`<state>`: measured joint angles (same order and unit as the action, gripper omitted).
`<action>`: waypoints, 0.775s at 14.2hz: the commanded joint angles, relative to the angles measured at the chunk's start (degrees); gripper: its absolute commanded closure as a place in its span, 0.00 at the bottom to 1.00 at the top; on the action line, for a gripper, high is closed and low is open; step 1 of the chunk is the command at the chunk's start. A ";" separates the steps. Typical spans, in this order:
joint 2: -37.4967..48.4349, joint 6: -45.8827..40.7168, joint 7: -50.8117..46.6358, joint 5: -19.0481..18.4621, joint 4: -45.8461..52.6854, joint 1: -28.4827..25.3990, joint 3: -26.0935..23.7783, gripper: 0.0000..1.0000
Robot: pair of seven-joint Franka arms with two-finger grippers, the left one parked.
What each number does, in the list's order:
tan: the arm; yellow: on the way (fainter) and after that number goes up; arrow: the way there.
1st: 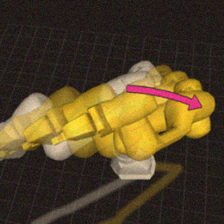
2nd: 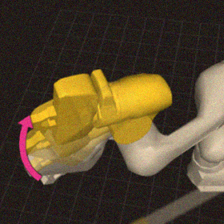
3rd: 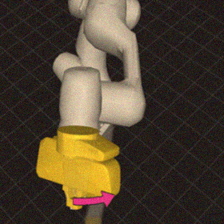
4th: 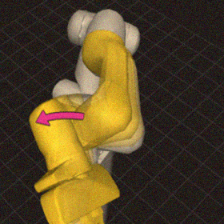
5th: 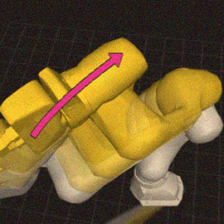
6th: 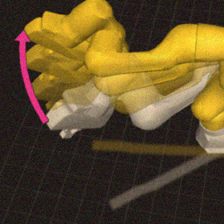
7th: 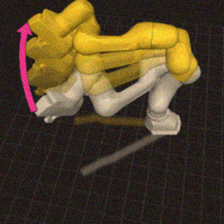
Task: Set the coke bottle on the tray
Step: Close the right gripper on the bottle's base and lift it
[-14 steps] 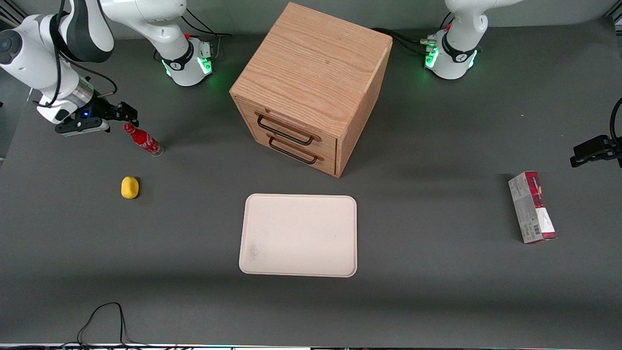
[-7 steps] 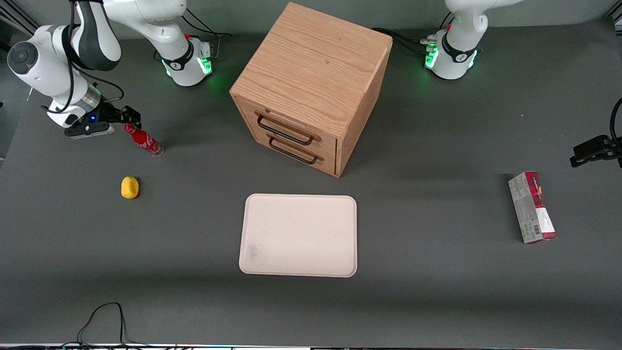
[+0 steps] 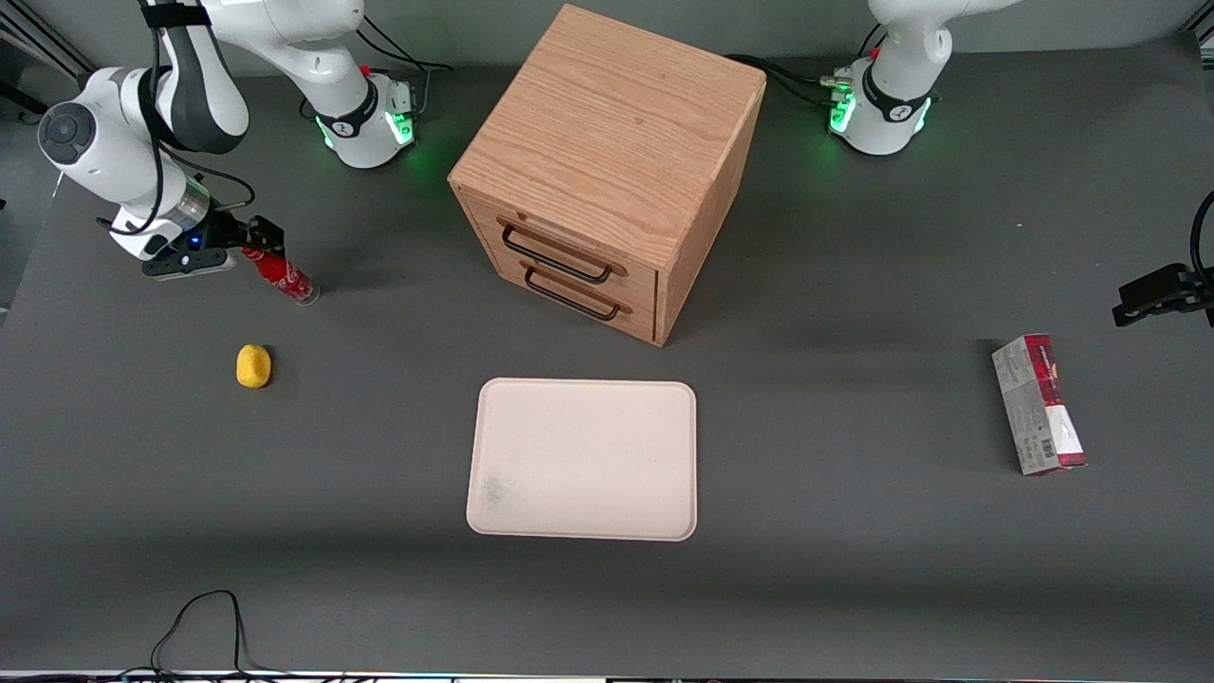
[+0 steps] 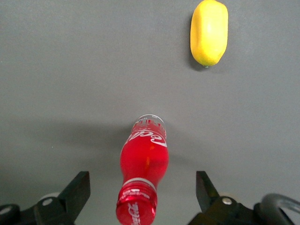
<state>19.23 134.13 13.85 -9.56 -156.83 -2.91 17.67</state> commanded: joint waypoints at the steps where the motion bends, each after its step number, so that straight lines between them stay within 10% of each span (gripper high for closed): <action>1: -0.42 0.87 1.00 -1.07 -0.05 -0.16 0.70 0.00; 3: -0.25 -0.09 1.00 -1.07 -0.05 -0.16 0.79 0.16; 7: 0.54 -2.47 1.09 -1.07 0.30 -0.25 0.70 0.91; 11: 0.98 -5.71 1.09 -1.07 2.49 -0.25 0.53 1.00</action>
<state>19.22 131.18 13.87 -9.57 -156.16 -2.93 17.73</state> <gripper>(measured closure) 0.670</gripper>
